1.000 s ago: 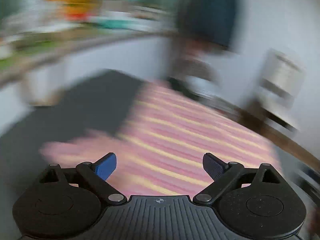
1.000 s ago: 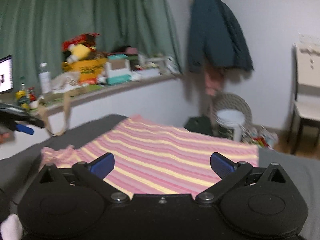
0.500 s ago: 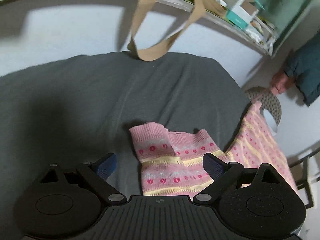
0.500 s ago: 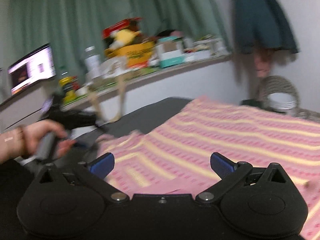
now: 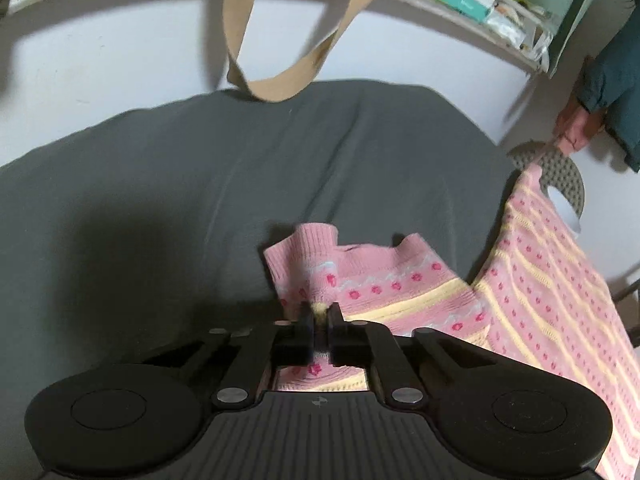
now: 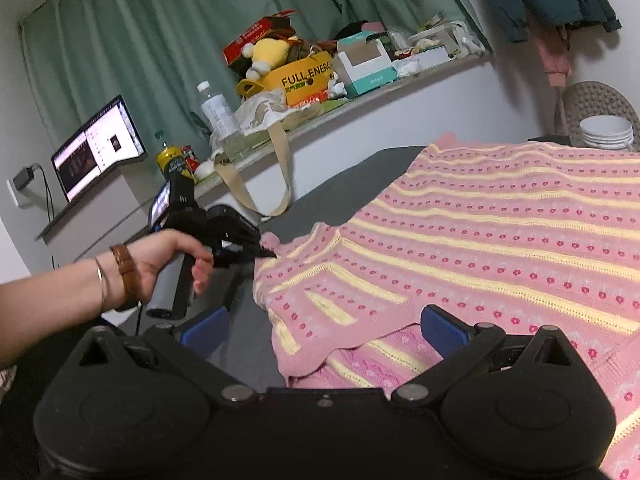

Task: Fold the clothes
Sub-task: 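Grasp the other ribbed sleeve cuff with the left tool, then fold the sleeve across the sweater body with the left tool and release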

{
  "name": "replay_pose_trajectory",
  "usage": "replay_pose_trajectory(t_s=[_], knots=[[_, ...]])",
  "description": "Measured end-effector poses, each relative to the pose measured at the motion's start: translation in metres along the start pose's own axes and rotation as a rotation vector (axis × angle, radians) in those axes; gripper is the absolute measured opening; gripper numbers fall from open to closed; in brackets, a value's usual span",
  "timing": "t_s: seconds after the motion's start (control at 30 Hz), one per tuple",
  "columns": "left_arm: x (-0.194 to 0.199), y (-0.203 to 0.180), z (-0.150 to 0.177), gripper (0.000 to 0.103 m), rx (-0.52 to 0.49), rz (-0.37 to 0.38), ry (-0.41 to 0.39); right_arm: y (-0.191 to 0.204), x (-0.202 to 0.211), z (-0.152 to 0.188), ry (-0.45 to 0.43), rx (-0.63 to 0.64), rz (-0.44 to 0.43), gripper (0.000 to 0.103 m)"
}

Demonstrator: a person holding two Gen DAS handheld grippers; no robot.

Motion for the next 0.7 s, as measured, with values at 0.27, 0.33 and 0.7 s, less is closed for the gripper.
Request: replay_pose_trajectory(t_s=[0.27,0.33,0.7], knots=[[0.058,-0.051,0.023,0.005,-0.263,0.130,-0.194,0.004,-0.004,-0.002,-0.006,0.021,0.022,0.103],[0.075,-0.073,0.037,0.005,-0.391,0.234,-0.221,0.002,-0.005,-0.002,-0.003,0.012,0.029,0.103],[0.076,-0.106,0.046,0.018,-0.563,0.450,-0.017,-0.007,-0.023,0.002,0.072,0.025,0.100,0.103]])
Point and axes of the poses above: each gripper's, at about its wrist camera, not at the fingertips, and x roughly against the way its jaws point, y to its left, z to its underside, the point moved 1 cm from there along -x, roughly the way its jaws point, and after that the axes turned 10 degrees about y, right-handed, at the moved point
